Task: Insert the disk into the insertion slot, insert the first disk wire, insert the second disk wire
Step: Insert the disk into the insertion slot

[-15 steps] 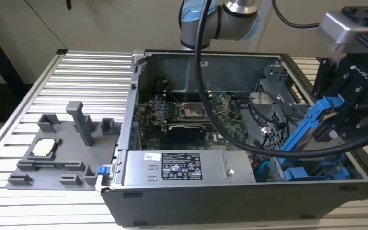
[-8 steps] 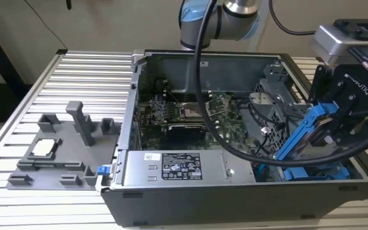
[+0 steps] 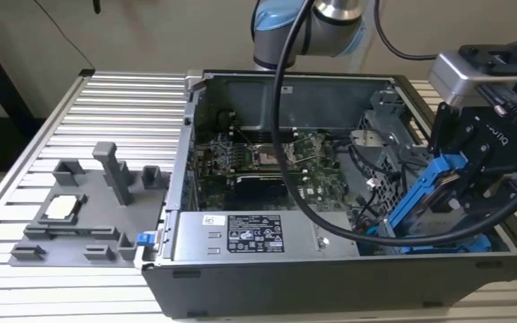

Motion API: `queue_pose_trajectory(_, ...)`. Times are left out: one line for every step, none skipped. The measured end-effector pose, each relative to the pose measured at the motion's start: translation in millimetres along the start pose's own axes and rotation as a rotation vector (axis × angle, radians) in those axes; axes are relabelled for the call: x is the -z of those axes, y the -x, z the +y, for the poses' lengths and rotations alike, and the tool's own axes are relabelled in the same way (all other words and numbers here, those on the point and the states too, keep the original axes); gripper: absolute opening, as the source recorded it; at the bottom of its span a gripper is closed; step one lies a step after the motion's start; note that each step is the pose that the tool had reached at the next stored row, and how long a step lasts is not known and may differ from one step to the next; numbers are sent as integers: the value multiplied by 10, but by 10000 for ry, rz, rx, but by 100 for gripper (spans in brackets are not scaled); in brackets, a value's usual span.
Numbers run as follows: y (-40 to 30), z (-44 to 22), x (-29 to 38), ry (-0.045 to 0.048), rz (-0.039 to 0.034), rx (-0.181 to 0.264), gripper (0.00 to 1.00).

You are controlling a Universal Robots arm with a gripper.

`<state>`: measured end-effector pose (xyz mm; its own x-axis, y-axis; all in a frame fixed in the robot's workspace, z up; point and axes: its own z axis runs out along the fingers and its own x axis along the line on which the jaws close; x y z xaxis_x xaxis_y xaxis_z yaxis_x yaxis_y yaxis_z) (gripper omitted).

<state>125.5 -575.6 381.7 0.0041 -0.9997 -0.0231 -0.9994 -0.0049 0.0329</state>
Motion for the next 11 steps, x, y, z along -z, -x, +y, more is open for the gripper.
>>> queue_pose_trajectory(0, 0, -13, 0, 0, 0, 33)
queue_pose_trajectory(0, -1, -24, 0, 1, 0, 33)
queue_pose_trajectory(-1, -1, -36, 0, 1, 0, 33)
queue_pose_trajectory(-1, -2, -50, 0, 0, 0, 33)
queue_pose_trajectory(-2, -2, -61, 0, 0, 0, 33)
queue_pose_trajectory(-1, -2, -71, 0, 0, 0, 33)
queue_pose_trajectory(-1, -2, -75, 0, 2, 0, 33)
queue_pose_trajectory(-2, -2, -76, 0, 2, 0, 33)
queue_pose_trajectory(-2, -2, -76, 0, 3, 0, 33)
queue_pose_trajectory(-2, -2, -77, 0, 3, 0, 33)
queue_pose_trajectory(-2, -2, -78, 0, 1, -1, 33)
